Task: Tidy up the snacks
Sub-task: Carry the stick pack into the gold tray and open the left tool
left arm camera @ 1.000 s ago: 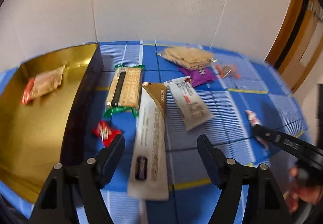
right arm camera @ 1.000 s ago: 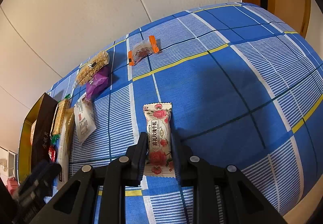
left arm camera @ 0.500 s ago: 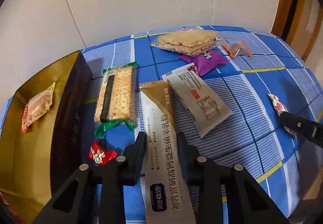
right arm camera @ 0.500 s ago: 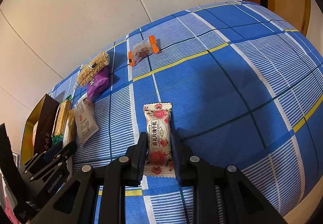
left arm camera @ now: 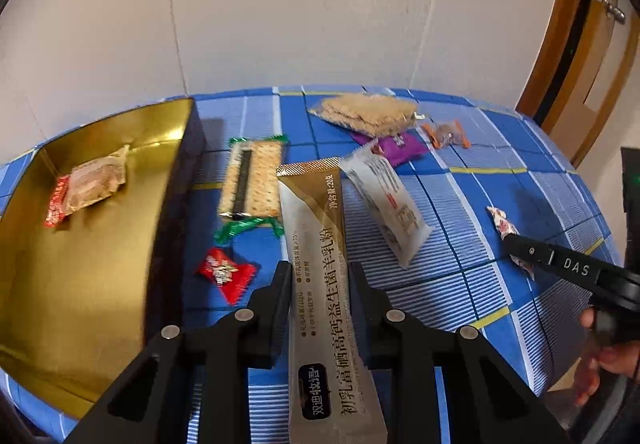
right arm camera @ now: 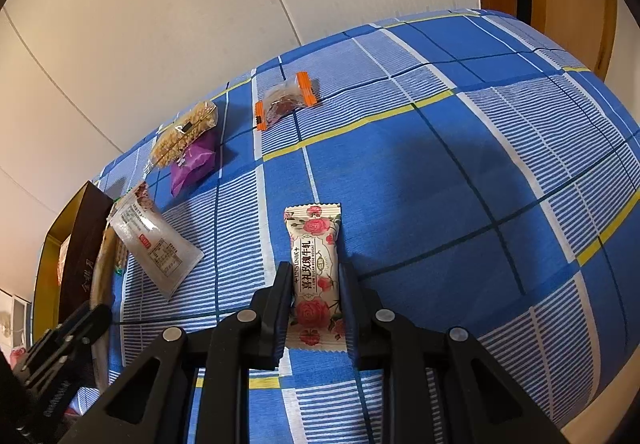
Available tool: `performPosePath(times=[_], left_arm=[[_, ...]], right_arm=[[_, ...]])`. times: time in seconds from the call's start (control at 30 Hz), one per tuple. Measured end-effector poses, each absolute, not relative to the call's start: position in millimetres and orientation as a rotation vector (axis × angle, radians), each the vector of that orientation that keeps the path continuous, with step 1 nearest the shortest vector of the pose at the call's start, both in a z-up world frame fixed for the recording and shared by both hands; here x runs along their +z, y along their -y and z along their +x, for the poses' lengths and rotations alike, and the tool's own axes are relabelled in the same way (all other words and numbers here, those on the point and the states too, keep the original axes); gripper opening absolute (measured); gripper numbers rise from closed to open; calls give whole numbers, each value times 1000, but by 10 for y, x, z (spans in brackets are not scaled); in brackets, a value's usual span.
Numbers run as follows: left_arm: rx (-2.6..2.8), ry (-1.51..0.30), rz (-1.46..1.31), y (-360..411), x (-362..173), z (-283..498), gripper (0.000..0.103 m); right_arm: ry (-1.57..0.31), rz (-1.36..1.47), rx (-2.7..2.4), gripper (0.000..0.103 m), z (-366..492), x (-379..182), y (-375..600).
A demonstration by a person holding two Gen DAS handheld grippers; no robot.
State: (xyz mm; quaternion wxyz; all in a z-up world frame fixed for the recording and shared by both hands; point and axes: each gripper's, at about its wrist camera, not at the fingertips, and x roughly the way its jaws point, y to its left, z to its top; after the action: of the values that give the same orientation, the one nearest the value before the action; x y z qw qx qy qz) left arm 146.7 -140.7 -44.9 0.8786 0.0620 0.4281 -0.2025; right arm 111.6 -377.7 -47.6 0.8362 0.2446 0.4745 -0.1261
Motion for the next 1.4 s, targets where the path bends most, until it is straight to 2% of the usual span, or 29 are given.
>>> performPosePath(times=[0.43,0.67,1.07,1.4], left_arm=[[-400,-844,35,848,-89,1586,28],[-310,-847,-7,290,74,1829,28],[-125,-919,-16,-628,-31,2349,28],[17,-1049,-10,-1123,-300,2878,28]], right_arm=[[-989,540,-284,23,1105,-466,3777],[-970,508,-271,23,1123,-410,3710],[-917,477,-236,23,1182,-311,3591],[-920,460,-223,23,1263,-324,3504]])
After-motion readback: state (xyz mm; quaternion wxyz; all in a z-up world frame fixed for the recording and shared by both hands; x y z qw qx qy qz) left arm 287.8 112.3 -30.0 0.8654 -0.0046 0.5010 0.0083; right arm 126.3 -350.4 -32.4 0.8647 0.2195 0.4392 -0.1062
